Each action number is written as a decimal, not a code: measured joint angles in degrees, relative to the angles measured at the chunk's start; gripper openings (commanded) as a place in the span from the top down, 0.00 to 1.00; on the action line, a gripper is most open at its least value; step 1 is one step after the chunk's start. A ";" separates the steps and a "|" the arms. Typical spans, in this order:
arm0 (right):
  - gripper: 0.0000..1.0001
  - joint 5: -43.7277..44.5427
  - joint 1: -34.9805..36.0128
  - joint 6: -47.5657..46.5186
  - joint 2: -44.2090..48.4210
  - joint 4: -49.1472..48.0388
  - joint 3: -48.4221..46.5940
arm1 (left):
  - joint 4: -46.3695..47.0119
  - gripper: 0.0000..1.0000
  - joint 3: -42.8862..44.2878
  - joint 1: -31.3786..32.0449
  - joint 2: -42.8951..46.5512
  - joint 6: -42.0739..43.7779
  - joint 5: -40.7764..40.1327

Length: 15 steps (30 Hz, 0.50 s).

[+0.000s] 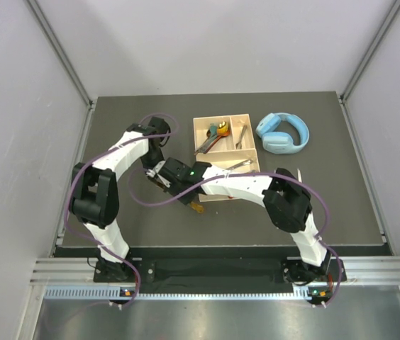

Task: Sort the eating utensils into containers
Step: Pick up the knife at the center of the board.

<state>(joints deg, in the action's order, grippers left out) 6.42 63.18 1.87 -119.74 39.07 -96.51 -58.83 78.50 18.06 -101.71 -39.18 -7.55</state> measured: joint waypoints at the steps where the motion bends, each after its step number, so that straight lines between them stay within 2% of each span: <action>1: 1.00 0.07 0.00 -0.17 0.02 0.17 -0.35 | -0.28 0.71 0.52 0.00 0.00 0.09 -0.02; 15: 1.00 1.49 -0.85 -0.87 1.29 3.87 -6.03 | -3.50 0.71 12.50 0.00 -0.07 0.59 -0.02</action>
<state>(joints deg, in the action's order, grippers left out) 7.90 62.33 0.99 -118.45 42.94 -102.54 -62.33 91.00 18.06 -101.78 -38.59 -7.57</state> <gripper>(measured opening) 0.033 0.293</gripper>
